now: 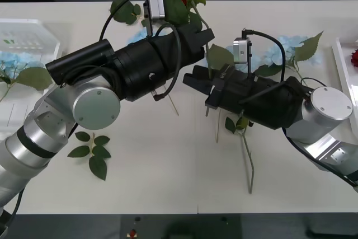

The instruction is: Put the red flowers into the right box and the blue flowers into the left box

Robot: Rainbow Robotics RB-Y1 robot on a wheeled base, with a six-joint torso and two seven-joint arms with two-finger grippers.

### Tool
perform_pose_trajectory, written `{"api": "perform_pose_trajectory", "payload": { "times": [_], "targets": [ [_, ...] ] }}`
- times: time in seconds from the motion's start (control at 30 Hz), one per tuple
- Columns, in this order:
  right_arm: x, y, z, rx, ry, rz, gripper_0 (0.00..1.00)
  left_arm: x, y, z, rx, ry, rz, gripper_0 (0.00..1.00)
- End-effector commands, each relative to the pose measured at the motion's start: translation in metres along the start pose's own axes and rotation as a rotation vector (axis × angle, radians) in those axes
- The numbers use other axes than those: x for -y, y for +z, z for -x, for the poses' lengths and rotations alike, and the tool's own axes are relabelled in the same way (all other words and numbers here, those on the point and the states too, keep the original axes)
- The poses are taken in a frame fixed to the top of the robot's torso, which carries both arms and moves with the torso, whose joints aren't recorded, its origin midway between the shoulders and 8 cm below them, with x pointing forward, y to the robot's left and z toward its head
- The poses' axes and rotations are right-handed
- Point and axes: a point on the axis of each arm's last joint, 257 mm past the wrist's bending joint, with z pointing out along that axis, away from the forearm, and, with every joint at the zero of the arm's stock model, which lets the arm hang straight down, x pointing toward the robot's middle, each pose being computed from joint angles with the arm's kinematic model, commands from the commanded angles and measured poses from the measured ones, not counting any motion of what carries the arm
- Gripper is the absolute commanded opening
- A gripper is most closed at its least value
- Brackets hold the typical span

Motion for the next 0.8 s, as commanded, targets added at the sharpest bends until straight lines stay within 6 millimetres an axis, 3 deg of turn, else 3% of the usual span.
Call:
{"api": "perform_pose_trajectory", "payload": {
  "times": [0.03,0.37,0.4,0.47,0.53,0.57,0.67,0.8],
  "targets": [
    [-0.004,-0.003,0.012,0.001,-0.063,0.012,0.00,0.017,0.005,0.003,0.004,0.027,-0.034,0.00],
    [0.002,-0.006,0.013,-0.003,-0.069,-0.002,0.00,0.013,0.005,0.002,0.004,0.030,-0.026,0.03],
    [0.002,-0.006,0.013,-0.003,-0.069,-0.002,0.00,0.013,0.005,0.003,0.004,0.031,-0.025,0.11],
    [0.003,-0.008,0.014,-0.004,-0.073,-0.005,0.00,0.009,0.003,0.003,0.003,0.036,-0.017,0.58],
    [0.005,-0.009,0.014,-0.008,-0.074,-0.009,0.00,0.005,0.000,0.002,0.001,0.034,-0.009,0.78],
    [0.007,-0.011,0.014,-0.011,-0.079,-0.015,0.00,-0.001,-0.004,0.000,-0.004,0.030,0.002,0.94],
    [0.012,-0.018,0.014,-0.031,-0.092,-0.025,0.00,-0.015,-0.015,-0.002,-0.016,0.021,0.028,0.99],
    [0.024,-0.032,0.017,-0.066,-0.108,-0.047,0.00,-0.035,-0.033,0.001,-0.029,0.008,0.070,0.99]
  ]
}}
